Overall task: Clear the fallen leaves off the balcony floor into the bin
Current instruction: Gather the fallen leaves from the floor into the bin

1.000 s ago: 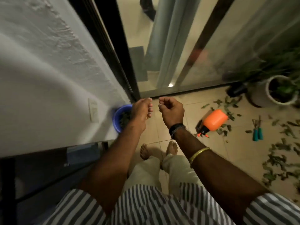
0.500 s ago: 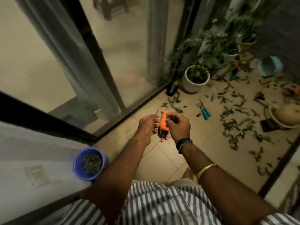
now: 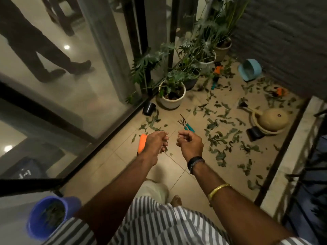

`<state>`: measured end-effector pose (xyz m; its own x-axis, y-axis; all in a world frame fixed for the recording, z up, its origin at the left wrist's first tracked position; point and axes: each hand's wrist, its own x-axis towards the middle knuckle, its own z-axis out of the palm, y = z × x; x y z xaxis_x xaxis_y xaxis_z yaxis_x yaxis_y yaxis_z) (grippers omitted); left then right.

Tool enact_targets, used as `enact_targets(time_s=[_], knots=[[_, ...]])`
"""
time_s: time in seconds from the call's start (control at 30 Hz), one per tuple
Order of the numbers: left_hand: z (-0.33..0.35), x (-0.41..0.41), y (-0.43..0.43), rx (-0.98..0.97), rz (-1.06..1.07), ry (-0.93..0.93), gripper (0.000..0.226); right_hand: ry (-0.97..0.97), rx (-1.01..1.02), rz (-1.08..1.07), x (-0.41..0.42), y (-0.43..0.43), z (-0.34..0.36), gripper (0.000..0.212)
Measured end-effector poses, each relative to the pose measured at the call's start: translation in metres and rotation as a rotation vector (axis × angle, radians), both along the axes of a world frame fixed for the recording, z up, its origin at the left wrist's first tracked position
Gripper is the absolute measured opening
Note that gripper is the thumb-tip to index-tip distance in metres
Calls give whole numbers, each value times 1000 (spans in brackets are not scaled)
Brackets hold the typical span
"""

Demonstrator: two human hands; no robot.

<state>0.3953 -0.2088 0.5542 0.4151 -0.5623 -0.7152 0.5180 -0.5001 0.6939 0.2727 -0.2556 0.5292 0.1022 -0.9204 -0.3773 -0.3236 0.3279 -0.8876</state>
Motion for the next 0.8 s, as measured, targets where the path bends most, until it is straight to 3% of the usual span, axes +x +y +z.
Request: enact_targets(time_s=[0.2, 0.4, 0.57, 0.63, 0.8], knots=[[-21, 7, -90, 22, -31, 11, 8, -8, 24, -76, 2, -84, -19, 29], [-55, 18, -157, 98, 41, 12, 14, 48, 111, 3, 16, -155, -53, 28], [-128, 13, -226, 93, 208, 181, 20, 148, 149, 241, 24, -220, -132, 11], [-166, 6, -256, 141, 330, 209, 20, 202, 158, 336, 28, -253, -174, 21], [-282, -2, -300, 182, 586, 259, 11, 344, 218, 390, 17, -314, -299, 17]])
